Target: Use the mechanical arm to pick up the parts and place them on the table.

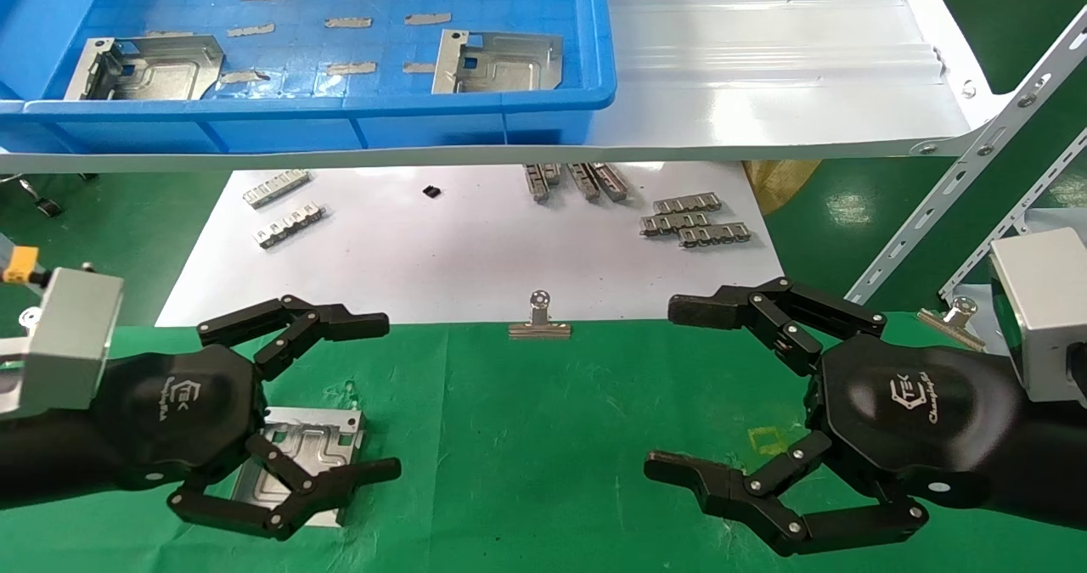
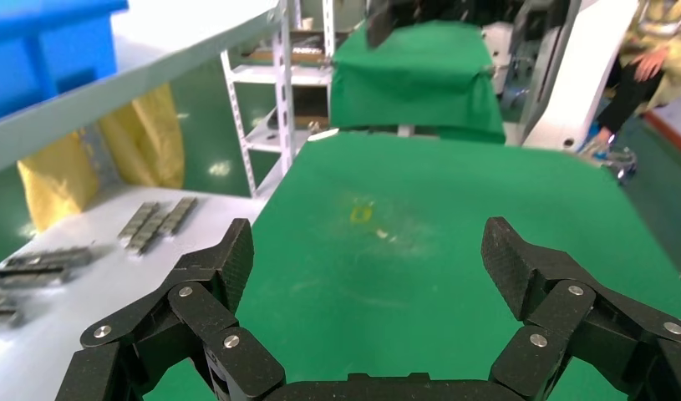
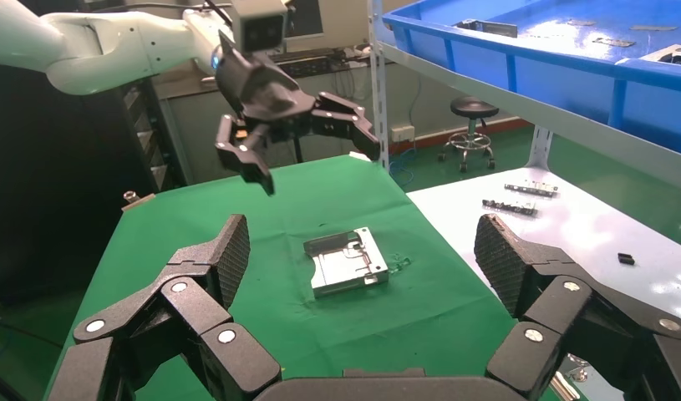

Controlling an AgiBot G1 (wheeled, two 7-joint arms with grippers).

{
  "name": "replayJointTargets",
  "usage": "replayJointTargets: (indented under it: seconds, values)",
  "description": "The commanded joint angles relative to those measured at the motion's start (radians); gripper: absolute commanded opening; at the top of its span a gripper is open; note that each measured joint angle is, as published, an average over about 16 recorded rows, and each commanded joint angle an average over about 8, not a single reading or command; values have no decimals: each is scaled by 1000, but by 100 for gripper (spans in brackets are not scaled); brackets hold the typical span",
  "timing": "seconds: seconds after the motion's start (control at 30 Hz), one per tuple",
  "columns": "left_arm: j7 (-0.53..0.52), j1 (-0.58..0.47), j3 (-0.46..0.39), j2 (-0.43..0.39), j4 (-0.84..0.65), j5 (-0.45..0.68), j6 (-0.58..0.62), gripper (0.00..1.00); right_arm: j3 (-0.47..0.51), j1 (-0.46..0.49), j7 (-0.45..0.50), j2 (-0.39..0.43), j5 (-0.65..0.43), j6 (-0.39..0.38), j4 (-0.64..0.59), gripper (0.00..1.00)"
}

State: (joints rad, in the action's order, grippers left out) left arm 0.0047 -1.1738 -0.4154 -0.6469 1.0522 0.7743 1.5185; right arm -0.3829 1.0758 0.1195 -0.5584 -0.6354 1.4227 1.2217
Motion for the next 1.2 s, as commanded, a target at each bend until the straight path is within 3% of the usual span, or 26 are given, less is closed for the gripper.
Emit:
replayJointTargets:
  seconds: [0.03, 0.5, 1.2]
  values:
    - [-29, 15, 20, 5, 35, -7, -3, 100, 0, 0, 0, 0, 0, 0, 0, 100]
    - [-199, 105, 144, 38, 246, -47, -23, 100, 0, 0, 0, 0, 0, 0, 0, 100]
    - [-196, 104, 141, 37, 240, -47, -24, 100, 0, 0, 0, 0, 0, 0, 0, 100]
